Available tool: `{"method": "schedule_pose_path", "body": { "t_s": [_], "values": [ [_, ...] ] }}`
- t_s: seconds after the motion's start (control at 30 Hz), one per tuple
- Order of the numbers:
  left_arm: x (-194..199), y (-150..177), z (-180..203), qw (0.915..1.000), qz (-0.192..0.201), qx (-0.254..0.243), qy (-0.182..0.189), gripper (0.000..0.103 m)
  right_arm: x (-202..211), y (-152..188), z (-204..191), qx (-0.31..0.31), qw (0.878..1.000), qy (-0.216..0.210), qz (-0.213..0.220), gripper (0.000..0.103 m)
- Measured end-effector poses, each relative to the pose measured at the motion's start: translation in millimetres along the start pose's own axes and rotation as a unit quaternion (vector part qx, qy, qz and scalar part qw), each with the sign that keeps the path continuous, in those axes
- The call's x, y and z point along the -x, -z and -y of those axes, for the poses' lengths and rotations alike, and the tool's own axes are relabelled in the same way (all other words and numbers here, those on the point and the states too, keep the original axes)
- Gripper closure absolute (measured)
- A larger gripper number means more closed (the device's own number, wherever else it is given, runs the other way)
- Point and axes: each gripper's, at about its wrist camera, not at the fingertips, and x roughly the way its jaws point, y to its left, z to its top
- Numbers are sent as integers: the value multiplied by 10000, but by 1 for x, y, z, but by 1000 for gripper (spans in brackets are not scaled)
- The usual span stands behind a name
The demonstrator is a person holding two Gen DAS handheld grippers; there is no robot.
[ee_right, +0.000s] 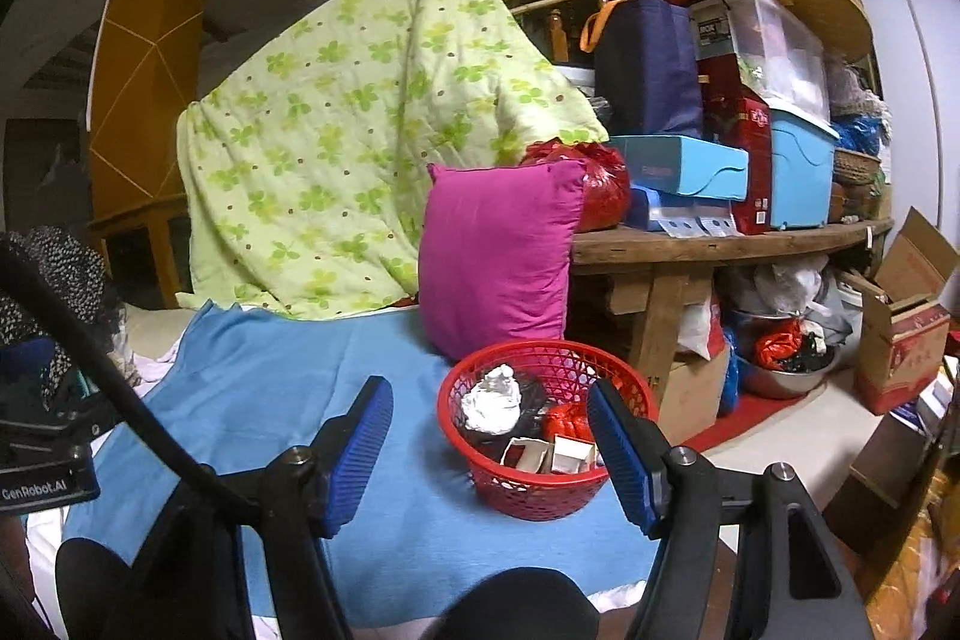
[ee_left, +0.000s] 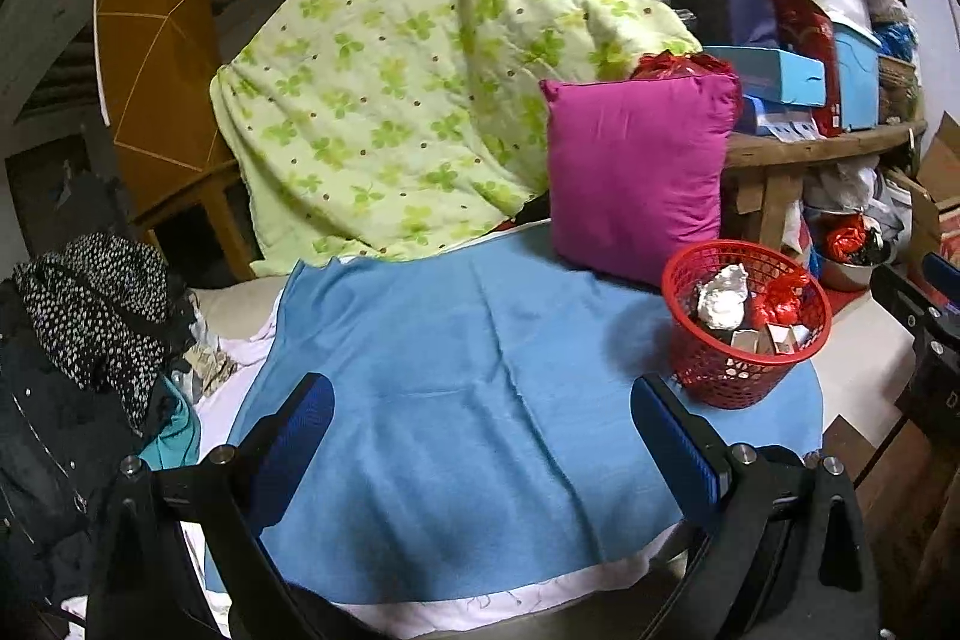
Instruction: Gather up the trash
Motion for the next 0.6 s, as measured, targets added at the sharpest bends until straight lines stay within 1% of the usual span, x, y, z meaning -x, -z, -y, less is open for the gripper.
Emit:
{"method": "schedule_pose_path", "body": {
  "t_s": [0.23,0.6],
  "values": [
    [8,-5,7,9999,96,-83,30,4,3,-1,8,-50,10000,55,19,32],
    [16,-7,11,9997,184,-167,32,4,8,-3,9,-63,9999,74,66,32]
  ]
}}
